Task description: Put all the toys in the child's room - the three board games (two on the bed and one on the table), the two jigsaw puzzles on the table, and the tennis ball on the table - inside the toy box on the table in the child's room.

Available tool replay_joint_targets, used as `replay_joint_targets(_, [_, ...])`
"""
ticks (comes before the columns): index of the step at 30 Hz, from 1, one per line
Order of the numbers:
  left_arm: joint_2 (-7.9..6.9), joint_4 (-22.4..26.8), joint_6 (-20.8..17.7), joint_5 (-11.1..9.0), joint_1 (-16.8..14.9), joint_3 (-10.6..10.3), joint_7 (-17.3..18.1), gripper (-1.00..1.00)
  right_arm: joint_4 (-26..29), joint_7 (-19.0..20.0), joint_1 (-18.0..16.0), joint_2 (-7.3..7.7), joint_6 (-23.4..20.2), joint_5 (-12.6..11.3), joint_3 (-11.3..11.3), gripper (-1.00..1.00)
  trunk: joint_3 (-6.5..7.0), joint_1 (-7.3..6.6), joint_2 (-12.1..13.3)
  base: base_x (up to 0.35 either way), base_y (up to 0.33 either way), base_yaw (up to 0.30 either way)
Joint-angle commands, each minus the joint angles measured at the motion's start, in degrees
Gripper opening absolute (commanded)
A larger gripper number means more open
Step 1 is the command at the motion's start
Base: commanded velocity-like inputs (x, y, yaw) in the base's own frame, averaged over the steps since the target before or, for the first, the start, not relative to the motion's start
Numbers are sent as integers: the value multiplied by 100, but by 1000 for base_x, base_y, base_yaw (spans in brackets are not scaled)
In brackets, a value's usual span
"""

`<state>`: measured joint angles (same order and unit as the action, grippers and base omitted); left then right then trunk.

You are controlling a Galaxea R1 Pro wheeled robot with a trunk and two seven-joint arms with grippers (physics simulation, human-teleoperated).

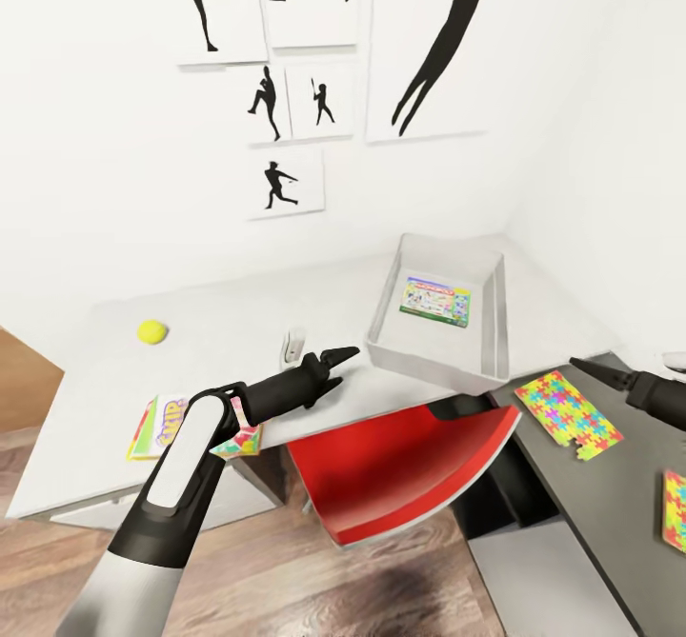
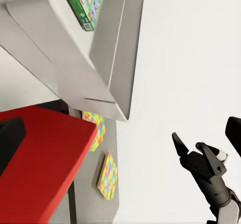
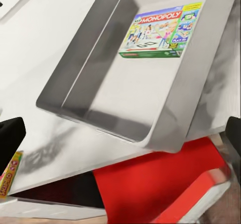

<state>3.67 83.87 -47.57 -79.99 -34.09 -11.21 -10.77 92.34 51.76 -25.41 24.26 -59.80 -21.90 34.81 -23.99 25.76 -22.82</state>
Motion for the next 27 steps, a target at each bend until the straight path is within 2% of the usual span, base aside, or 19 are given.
replay_joint_targets(1, [2, 6, -14, -60, -3, 4, -57, 100, 0, 38, -7, 1, -20, 28, 4, 100, -9, 2, -10, -63, 0, -207])
replay_joint_targets(27, [17, -2, 17, -61, 7, -2, -57, 100, 3, 53, 23, -33, -20, 28, -27, 100, 33, 2, -10, -14, 0, -262])
